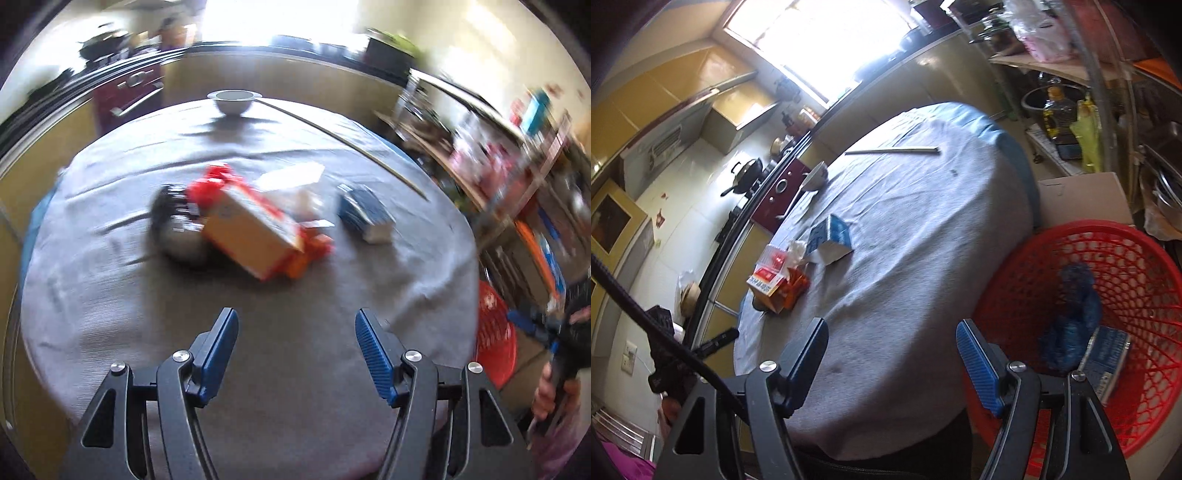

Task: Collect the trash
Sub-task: 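Move the open left tool to the red-and-white medicine box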

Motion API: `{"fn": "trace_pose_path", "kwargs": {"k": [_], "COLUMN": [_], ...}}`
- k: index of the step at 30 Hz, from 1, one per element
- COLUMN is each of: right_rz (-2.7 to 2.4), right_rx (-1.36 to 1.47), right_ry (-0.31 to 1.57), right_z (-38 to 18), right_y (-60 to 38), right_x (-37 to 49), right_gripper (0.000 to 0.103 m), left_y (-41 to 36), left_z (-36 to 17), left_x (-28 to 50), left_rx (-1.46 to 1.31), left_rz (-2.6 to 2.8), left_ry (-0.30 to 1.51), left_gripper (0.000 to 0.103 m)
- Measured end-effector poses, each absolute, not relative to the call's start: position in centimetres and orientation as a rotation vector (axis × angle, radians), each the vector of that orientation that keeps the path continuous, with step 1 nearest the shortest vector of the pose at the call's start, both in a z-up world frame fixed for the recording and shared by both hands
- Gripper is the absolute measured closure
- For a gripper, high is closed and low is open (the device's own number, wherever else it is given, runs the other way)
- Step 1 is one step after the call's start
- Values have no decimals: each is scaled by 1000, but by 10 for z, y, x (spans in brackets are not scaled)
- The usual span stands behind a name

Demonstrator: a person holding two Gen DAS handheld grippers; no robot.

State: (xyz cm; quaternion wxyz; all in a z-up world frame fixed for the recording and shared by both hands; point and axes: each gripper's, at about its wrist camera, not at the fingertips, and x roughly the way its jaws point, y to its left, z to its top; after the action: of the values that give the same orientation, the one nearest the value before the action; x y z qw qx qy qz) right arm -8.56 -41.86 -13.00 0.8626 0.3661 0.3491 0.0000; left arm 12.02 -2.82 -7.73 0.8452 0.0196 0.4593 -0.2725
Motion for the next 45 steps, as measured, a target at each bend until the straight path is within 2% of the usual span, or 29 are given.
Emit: {"fn": "trace_pose_path", "kwargs": {"k": [8, 14, 19, 21, 22, 24, 29, 36, 37, 39, 41, 45], "right_rz": [25, 23, 30, 38, 42, 48, 62, 77, 80, 83, 88, 103], "right_rx": [743, 744, 753, 750, 749, 748, 735, 711, 707, 701, 701, 691], "right_ry": [771, 789, 805, 812, 814, 817, 826, 830, 830, 832, 832, 838], "right_z": [-130, -134, -139, -141, -141, -142, -141, -137, -136, -136, -135, -134], "right_y": [-398, -395, -394, -391, -389, -386, -377, -367, -366, -364, -364, -358], "right_x": [-69, -64, -57, -54, -52, -49, -43, -36, -36, -34, -31, -24], "right_gripper": [28, 28, 28, 28, 28, 28, 28, 28, 28, 28, 28, 28], "left_y": [-13, -23, -33, -39, -41, -47, -40, -24, -21, -12, -3, 4], "left_z": [-73, -83, -83, -87, -89, -96, -98, -107, -108, -108, -102, -86], "left_x": [174, 224, 246, 248, 246, 242, 218, 156, 149, 139, 138, 149], "left_rx": [-76, -118, -126, -117, -108, -63, -20, 75, 86, 96, 90, 59], "left_rz": [-517, -491, -507, -547, -565, -578, -617, -686, -686, -688, -669, -620], "left_ry": [980, 1029, 990, 993, 996, 1016, 986, 1008, 1011, 1008, 977, 880], "left_gripper": [29, 29, 29, 37, 54, 69, 83, 84, 81, 68, 32, 26]}}
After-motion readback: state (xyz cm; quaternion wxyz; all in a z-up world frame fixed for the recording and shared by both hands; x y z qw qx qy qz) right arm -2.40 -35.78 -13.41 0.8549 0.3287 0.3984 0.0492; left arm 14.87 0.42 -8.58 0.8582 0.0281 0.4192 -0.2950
